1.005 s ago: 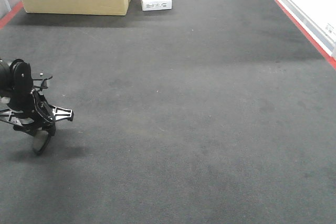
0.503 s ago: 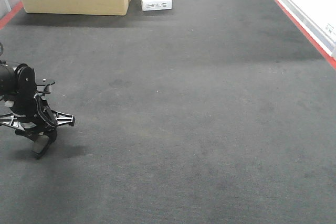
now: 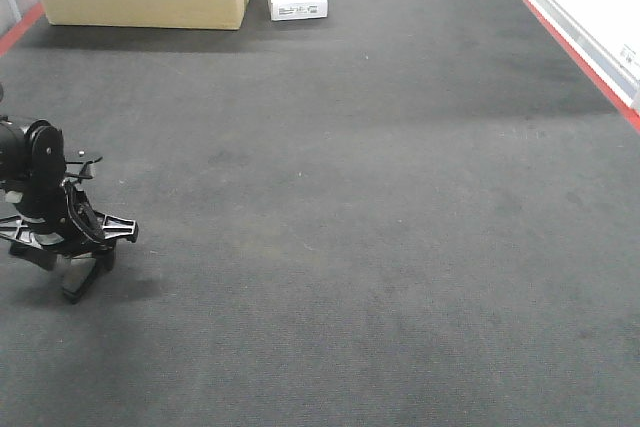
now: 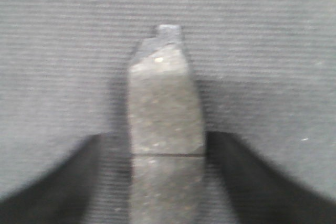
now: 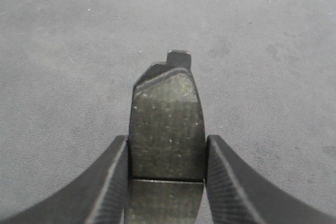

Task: Move and align brake pads A on conveyor
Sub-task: 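Lower the left gripper with its brake pad onto the belt, then open the left gripper to release the pad and raise it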

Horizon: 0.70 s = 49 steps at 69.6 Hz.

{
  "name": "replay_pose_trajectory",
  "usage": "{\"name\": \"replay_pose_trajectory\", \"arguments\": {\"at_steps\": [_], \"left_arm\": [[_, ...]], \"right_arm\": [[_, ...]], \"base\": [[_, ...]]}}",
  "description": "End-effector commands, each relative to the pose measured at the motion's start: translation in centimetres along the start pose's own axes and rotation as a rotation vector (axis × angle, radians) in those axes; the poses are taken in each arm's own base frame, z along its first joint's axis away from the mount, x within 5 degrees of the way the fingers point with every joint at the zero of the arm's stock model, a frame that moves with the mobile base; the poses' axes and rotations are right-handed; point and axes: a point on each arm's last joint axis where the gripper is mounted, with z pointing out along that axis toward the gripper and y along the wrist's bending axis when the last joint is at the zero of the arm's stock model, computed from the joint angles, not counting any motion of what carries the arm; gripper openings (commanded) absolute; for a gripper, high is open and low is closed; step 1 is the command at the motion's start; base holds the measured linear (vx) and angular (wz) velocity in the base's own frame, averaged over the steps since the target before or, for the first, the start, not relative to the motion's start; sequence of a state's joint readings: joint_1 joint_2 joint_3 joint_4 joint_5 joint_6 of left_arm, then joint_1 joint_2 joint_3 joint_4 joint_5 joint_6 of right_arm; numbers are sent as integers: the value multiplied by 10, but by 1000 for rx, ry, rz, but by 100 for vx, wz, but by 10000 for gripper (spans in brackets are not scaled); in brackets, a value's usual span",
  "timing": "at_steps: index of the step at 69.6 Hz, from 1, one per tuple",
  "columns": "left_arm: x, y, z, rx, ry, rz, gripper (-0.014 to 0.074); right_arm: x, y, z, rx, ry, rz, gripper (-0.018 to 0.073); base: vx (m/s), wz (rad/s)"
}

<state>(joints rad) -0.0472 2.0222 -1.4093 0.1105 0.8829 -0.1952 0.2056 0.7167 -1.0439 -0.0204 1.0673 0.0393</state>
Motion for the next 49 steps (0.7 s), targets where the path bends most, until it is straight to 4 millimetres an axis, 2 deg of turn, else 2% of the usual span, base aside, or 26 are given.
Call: {"name": "replay_pose_trajectory", "arguments": {"at_steps": [1, 11, 24, 37, 49], "left_arm": [[-6, 0, -26, 14, -75, -1, 624], [-6, 1, -33, 16, -94, 0, 618], [-5, 3, -54, 25, -139, 2, 603], [2, 1, -95, 103, -216, -5, 589], [17, 0, -150, 174, -328, 5, 564]], "right_arm": [[-12, 0, -7, 1, -105, -8, -8], [-12, 0, -7, 1, -105, -8, -8], [-12, 0, -7, 1, -105, -8, -8], [-12, 0, -7, 1, -105, -8, -8], [-12, 0, -7, 1, -105, -8, -8]], "base": [[0, 0], [0, 0], [0, 0], [0, 0], [0, 0]]}}
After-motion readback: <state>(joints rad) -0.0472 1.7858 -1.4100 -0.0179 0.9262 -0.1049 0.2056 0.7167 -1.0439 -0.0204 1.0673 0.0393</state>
